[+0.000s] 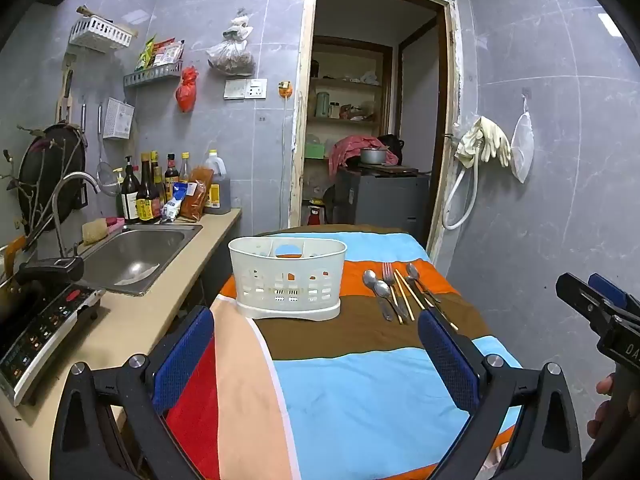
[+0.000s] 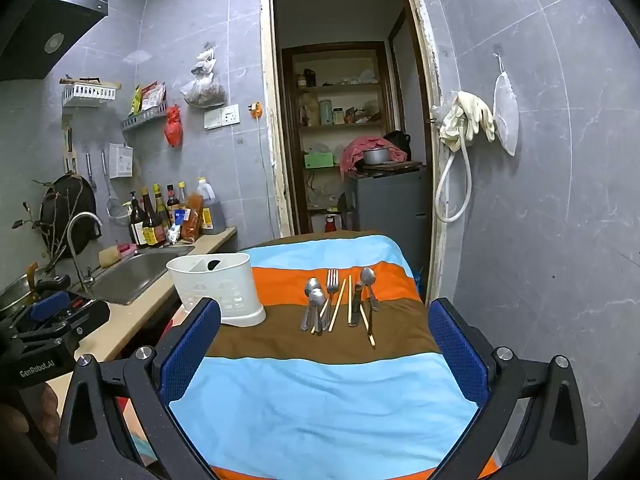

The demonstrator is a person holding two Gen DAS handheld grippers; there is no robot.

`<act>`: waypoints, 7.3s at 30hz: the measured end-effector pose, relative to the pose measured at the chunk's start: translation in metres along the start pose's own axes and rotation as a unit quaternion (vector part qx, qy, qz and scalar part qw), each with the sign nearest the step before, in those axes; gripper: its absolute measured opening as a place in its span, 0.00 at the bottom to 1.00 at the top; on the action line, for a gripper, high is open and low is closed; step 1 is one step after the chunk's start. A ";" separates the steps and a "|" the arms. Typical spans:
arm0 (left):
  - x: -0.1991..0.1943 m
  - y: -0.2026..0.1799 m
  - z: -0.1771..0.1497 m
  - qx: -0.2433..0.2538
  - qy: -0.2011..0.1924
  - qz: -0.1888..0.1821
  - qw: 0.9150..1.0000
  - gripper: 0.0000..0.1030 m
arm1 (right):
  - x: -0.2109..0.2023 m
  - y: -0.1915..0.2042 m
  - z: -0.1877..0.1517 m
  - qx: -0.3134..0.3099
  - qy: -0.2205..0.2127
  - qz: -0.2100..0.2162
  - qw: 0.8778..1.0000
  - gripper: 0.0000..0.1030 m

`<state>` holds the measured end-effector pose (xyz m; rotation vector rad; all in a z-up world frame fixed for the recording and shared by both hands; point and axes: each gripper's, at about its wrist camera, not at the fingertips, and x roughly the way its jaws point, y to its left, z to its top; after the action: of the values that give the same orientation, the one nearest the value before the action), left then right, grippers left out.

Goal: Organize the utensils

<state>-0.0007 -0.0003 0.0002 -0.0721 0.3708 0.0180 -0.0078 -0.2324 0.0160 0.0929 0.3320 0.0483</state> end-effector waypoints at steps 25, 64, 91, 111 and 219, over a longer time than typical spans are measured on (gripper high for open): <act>0.000 0.000 0.005 -0.003 0.009 -0.001 1.000 0.99 | 0.000 -0.001 0.005 0.010 0.003 0.006 1.000 0.99; 0.004 0.011 0.002 -0.003 0.013 0.002 1.000 0.99 | 0.008 0.007 -0.003 0.015 0.018 0.018 1.000 0.99; 0.005 0.011 0.002 0.000 0.016 0.003 1.000 0.99 | 0.009 0.013 -0.008 0.017 0.025 0.019 0.999 0.99; 0.014 0.029 0.014 -0.008 0.015 0.024 1.000 0.99 | 0.029 0.030 0.008 0.004 0.080 0.007 0.997 0.99; 0.460 -0.090 -0.007 -0.135 0.319 -0.082 0.935 0.06 | 0.530 -0.130 -0.037 0.076 0.324 0.245 0.911 0.06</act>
<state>0.4287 -0.0885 -0.1668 -0.3869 1.0114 -0.1238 0.4851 -0.3255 -0.2027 0.3177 0.9746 0.5620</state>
